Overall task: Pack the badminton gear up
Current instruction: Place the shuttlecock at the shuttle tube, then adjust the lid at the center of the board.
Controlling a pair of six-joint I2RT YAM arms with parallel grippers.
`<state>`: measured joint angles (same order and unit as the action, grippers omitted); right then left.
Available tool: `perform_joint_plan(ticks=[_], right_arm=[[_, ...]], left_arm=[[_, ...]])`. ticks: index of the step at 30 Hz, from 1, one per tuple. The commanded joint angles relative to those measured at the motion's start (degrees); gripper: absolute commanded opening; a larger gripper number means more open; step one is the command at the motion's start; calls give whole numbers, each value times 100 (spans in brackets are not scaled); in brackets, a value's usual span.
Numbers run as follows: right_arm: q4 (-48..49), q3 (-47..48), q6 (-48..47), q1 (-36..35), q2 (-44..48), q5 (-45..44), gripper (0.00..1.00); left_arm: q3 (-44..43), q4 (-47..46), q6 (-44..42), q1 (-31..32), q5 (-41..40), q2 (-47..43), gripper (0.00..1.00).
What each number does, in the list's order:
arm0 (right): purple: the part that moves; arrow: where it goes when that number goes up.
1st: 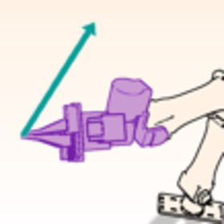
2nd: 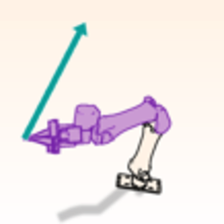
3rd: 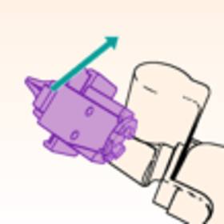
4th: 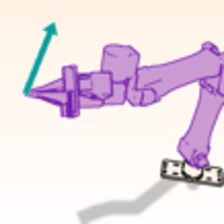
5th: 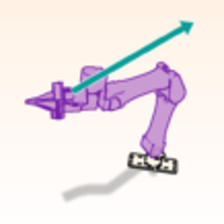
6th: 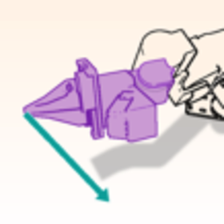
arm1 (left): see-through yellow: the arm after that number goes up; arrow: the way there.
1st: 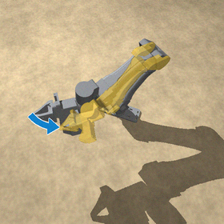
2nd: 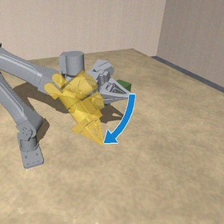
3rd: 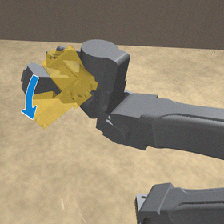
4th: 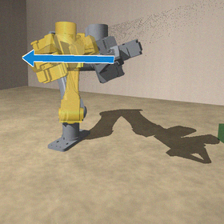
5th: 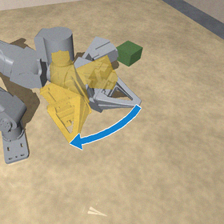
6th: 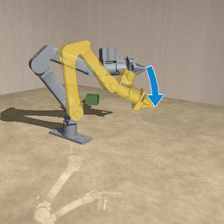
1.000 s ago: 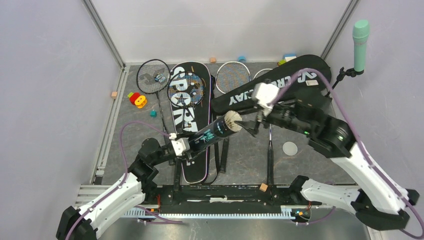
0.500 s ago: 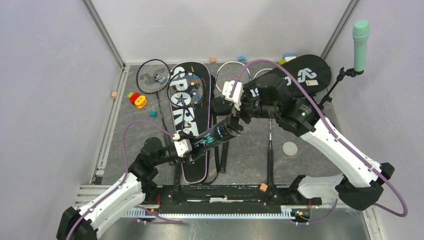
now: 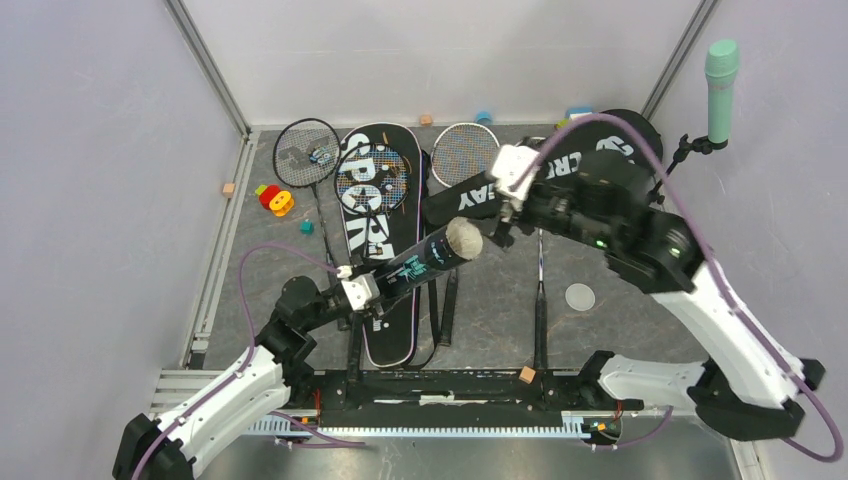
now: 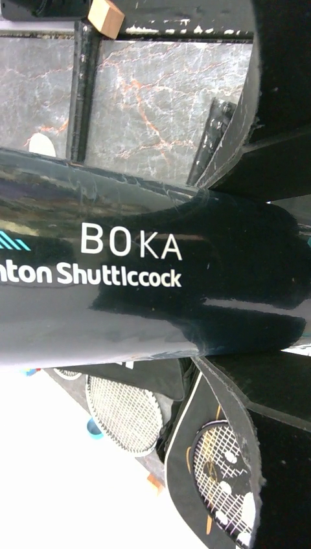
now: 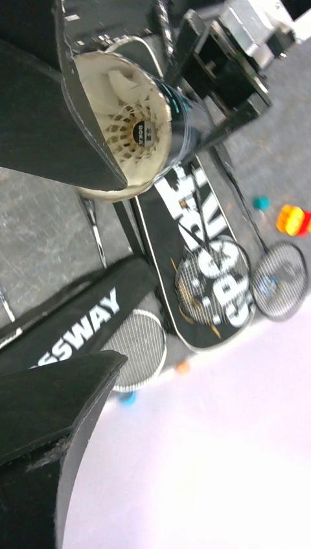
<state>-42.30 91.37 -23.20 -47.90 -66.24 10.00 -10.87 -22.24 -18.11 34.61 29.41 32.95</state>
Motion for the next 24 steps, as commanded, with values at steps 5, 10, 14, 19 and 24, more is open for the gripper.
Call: perform_joint_plan(ticks=[5, 10, 14, 19, 24], right_arm=[[676, 233, 271, 12, 1043, -1461, 98], [1509, -1066, 1212, 2, 1452, -4473, 98], [1331, -2289, 2599, 38, 1535, -6636, 98], [825, -3593, 3933, 714, 1588, -5694, 98], [477, -4486, 4609, 1585, 1438, -5287, 98]], left_arm=[[-164, -903, 215, 28, -735, -20, 14], [1, -1995, 890, 29, -2383, 131, 17], [-2, -2480, 1360, 33, -4004, 409, 20], [-99, -2621, 1465, 32, -4179, 686, 20], [-127, -2724, 1527, 33, -3970, 809, 20]])
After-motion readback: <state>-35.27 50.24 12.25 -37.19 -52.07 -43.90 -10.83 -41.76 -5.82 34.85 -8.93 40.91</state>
